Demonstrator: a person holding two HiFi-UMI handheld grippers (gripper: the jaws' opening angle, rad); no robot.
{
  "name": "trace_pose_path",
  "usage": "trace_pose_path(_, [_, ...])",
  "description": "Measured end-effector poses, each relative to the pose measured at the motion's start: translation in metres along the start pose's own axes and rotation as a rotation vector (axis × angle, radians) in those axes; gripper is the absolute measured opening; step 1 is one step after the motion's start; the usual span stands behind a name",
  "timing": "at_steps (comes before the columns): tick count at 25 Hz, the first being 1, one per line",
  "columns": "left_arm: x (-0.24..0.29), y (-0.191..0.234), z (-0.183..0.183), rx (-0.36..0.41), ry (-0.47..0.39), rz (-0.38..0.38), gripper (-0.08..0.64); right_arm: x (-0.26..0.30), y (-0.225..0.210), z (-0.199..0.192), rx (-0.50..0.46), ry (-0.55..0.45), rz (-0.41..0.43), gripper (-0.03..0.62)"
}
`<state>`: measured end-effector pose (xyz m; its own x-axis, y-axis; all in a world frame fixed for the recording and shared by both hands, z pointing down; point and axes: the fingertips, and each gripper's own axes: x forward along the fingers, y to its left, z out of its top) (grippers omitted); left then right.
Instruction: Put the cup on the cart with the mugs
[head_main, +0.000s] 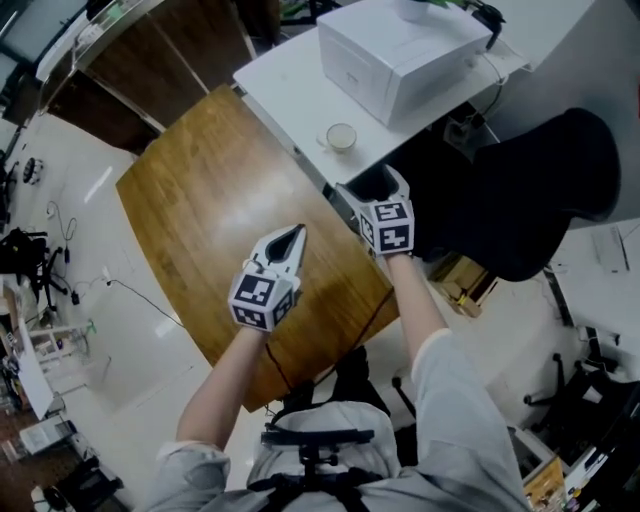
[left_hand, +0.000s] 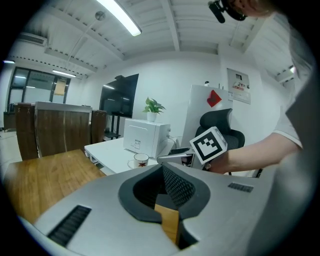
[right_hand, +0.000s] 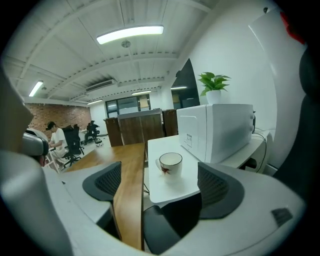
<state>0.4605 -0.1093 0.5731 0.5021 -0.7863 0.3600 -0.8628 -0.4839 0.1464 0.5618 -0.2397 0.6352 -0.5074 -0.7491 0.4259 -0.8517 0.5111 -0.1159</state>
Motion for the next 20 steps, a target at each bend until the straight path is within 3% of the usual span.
trace_pose_path(3, [0.020, 0.009, 0.004, 0.007, 0.000, 0.012, 0.005, 0.029, -0.013, -0.001, 0.020, -0.004, -0.003, 0.497])
trace_pose_path(12, [0.071, 0.036, -0.010, 0.009, 0.002, 0.031, 0.005, 0.099, -0.023, -0.019, -0.012, 0.019, 0.024, 0.499])
trace_pose_path(20, [0.089, 0.050, -0.030, -0.007, 0.013, 0.054, 0.005, 0.138, -0.035, -0.024, -0.004, -0.049, -0.015, 0.498])
